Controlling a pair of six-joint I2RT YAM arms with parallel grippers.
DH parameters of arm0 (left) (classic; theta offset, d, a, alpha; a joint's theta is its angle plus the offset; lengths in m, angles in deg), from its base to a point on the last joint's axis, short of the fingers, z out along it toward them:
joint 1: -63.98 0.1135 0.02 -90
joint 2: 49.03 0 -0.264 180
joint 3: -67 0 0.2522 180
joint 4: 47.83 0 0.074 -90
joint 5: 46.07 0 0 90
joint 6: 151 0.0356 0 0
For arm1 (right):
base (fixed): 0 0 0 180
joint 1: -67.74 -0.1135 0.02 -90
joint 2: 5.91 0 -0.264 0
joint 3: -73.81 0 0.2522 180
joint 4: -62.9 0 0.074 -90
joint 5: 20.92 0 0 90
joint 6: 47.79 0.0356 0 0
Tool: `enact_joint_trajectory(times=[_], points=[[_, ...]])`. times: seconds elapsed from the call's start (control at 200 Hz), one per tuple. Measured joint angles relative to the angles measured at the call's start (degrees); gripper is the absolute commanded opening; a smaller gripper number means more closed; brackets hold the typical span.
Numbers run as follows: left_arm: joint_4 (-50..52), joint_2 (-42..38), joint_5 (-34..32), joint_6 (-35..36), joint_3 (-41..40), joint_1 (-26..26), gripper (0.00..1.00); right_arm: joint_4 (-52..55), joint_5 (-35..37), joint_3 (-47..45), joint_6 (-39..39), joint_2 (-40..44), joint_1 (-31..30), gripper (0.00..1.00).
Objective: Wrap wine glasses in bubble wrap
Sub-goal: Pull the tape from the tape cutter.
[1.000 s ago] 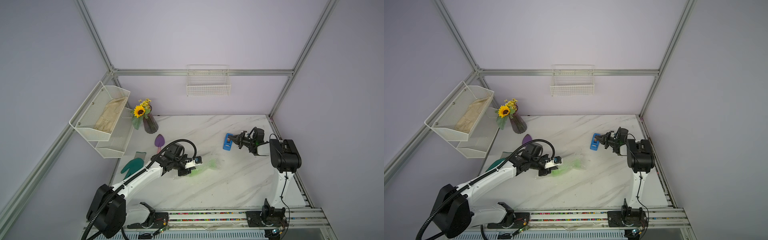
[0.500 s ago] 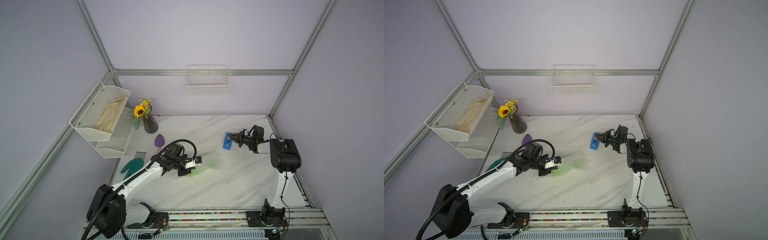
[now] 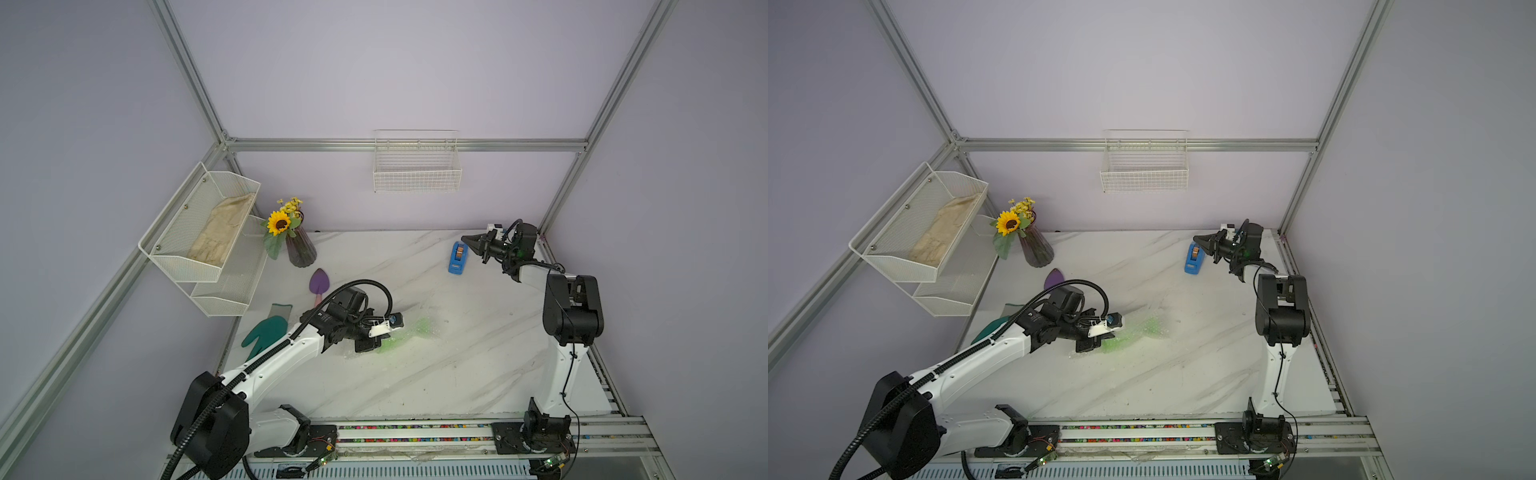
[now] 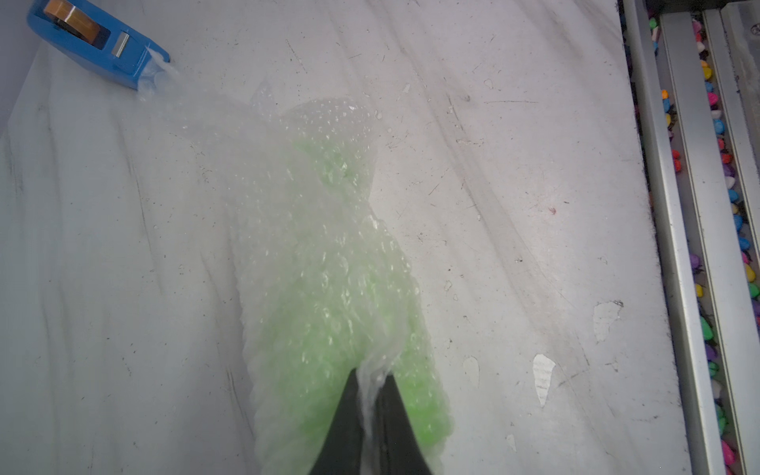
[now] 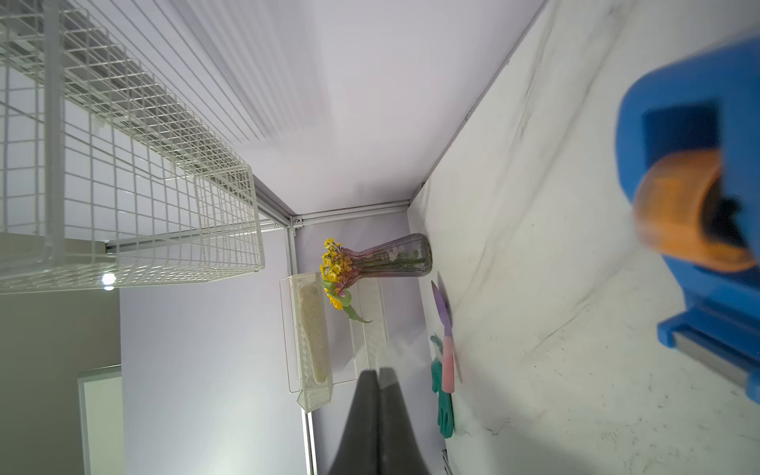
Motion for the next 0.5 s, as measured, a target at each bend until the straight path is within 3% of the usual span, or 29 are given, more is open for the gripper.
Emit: enact_joint_trajectory(times=[0.5], points=[[0.13,0.0,0.02,-0.02,0.0,0.0,0.09,9.75,1.9,3.61,-6.19,1.22,-0.31,0.0]])
